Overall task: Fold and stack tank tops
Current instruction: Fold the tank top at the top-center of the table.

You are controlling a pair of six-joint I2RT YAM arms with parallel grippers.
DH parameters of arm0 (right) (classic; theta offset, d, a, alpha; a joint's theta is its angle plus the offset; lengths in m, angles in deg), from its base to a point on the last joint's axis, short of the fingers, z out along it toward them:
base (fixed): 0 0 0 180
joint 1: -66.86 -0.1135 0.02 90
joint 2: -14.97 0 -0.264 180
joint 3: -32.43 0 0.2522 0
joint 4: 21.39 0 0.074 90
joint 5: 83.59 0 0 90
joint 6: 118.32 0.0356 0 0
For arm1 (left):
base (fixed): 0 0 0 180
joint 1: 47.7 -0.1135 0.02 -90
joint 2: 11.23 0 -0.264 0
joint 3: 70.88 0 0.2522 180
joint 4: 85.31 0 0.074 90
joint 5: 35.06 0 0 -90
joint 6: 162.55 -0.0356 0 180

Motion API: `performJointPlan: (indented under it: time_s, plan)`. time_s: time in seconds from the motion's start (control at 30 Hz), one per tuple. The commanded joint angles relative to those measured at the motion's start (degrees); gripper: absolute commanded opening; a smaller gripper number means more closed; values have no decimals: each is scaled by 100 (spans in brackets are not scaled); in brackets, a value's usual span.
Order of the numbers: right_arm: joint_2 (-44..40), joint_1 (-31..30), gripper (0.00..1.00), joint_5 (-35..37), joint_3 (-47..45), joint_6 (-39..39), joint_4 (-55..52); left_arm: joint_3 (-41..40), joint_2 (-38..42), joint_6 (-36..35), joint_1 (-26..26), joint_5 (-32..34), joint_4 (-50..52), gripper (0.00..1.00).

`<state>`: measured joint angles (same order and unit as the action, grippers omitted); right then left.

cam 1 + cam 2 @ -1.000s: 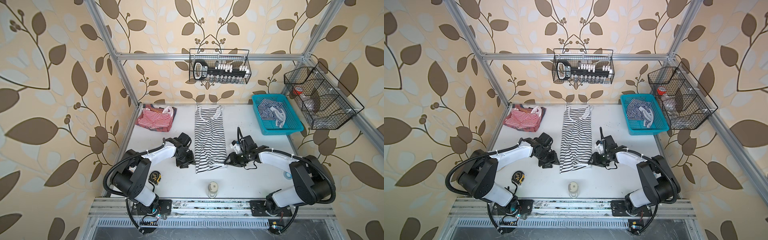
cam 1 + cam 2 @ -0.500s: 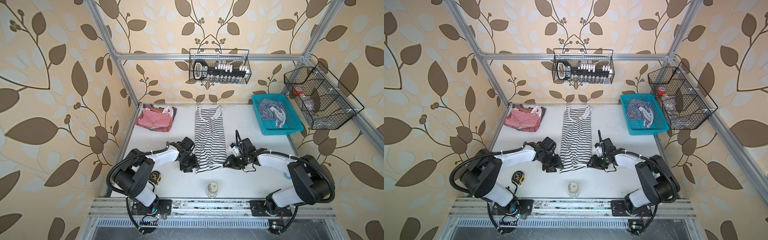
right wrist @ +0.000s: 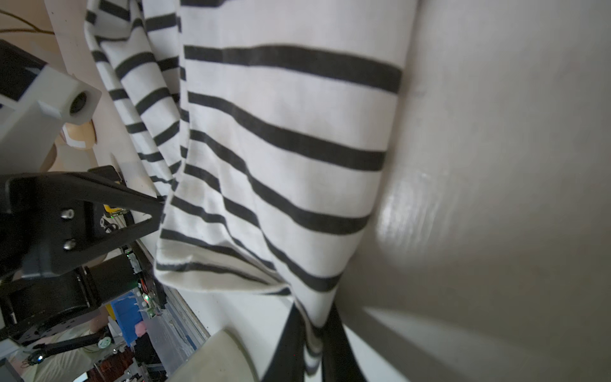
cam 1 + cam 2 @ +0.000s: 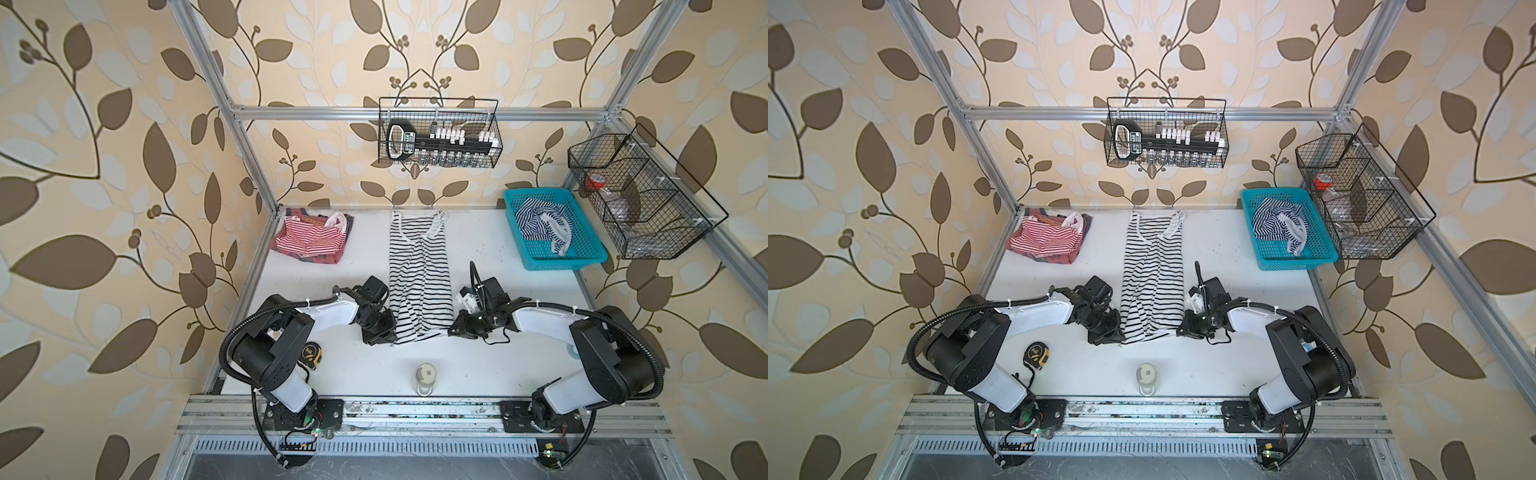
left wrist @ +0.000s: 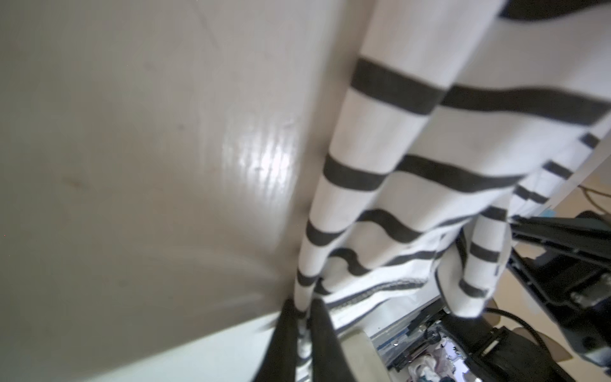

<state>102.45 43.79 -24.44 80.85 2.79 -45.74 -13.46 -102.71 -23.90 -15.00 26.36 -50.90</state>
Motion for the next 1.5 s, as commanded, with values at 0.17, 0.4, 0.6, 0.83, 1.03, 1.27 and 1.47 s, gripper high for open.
performJointPlan:
  time_s: [0.17, 0.4, 0.6, 0.83, 1.03, 1.27, 1.47]
  plan:
    - [-690, -204, 0, 119, -167, 60, -390, -19, 454, -66, 77, -45, 254, 0]
    - [-1445, -206, 0, 373, 101, 79, -1019, 431, 823, -118, 78, 309, 850, 0]
    - [-1392, -26, 0, 406, 546, -27, -1308, 1203, 629, -263, 23, 643, 1266, 0]
    - [-803, 367, 0, 64, 1203, -316, -1431, 2197, 52, -450, -355, 592, 1457, 0]
    - [-128, 671, 0, -161, 2011, -640, -1706, 2845, -396, -620, -751, 473, 1589, 0]
    - [603, 951, 0, -429, 2846, -912, -1951, 3628, -1021, -837, -1032, 294, 1762, 0]
    - [1236, 1102, 0, -635, 3477, -994, -2067, 4388, -1593, -1032, -1219, 162, 1979, 0]
